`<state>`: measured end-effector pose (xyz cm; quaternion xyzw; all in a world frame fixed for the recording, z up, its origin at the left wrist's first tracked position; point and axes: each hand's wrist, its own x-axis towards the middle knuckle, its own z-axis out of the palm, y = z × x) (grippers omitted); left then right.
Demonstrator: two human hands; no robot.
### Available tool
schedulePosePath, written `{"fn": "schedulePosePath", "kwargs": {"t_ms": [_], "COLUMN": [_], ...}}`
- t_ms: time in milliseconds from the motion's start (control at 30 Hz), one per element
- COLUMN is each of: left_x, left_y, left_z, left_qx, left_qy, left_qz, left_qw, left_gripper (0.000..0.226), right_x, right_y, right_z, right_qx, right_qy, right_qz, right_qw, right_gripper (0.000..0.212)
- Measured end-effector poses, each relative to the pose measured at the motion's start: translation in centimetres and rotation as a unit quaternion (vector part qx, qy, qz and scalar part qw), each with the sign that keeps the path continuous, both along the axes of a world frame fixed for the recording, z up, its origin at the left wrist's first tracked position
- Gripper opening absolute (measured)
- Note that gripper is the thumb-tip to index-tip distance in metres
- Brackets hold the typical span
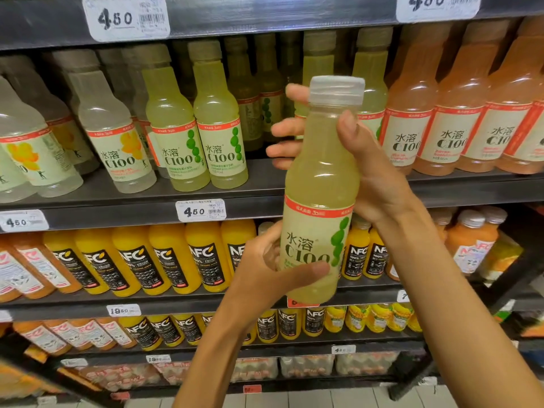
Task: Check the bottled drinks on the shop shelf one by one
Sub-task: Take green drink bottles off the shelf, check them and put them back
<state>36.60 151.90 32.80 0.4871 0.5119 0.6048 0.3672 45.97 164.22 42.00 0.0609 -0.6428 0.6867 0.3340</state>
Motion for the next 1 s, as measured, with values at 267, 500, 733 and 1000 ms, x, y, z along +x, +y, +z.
{"fn": "schedulePosePath", "kwargs": {"t_ms": [267,500,733,1000], "left_x": [2.0,1.5,1.2,2.1], "left_y": [0.2,0.1,0.3,1.3], "left_z": [0.4,1.1,0.5,1.3], "left_qx": [0.050,0.046,0.038,0.067], "left_qy": [-0.043,-0.099,-0.148,0.013], "left_qz": [0.056,0.016,-0.039,0.143], "left_qw": [0.996,0.994,0.987,0.987], "left_gripper": [0.049,0.054,0.058,0.047], "right_x": [-0.6,-0.4,-0.9,-1.0], "right_y": [-0.3,-0.3,-0.8,-1.0], "right_z": [0.3,1.4,1.0,1.4], "right_qx": [-0.083,-0.063,-0.092,-0.045], "right_qy": [-0.003,-0.014,-0.019,-0.044], "right_qz": [-0.089,-0.093,-0.049,-0.203], "right_qw": [0.993,0.994,0.994,0.977], "right_gripper": [0.031,0.043,0.031,0.034]}}
